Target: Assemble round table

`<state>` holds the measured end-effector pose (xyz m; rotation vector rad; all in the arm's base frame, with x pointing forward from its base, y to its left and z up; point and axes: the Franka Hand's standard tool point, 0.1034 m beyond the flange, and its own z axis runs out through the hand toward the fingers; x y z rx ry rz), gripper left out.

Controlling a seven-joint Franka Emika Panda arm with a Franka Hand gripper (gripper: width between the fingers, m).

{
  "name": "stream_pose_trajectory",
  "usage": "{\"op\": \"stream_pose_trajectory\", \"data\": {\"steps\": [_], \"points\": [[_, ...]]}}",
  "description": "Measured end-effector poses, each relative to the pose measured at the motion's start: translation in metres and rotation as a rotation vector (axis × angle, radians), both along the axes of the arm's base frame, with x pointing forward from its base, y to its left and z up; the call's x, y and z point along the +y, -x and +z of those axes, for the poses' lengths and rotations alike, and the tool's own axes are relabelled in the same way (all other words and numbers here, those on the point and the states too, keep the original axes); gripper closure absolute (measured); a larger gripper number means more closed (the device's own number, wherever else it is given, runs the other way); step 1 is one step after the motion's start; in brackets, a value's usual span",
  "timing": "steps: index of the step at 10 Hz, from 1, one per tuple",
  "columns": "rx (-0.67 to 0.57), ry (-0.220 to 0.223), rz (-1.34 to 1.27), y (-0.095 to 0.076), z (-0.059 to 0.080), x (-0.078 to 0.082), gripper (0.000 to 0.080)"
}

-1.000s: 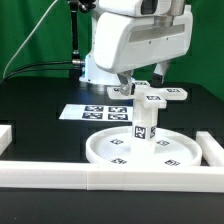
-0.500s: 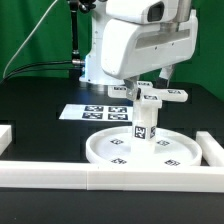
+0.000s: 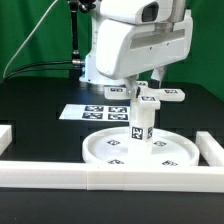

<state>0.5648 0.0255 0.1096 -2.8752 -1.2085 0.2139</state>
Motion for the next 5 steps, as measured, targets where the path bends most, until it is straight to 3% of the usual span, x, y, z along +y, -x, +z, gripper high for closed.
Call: {"op": "stream_pose_trajectory", "data": {"steps": [3, 5], "points": [[-0.001, 0.004, -0.032, 0.0000, 0.0000, 0.0001, 0.0365], [-0.014, 0.024, -0.223, -0.0002, -0.0003, 0.0008, 0.0365]]}}
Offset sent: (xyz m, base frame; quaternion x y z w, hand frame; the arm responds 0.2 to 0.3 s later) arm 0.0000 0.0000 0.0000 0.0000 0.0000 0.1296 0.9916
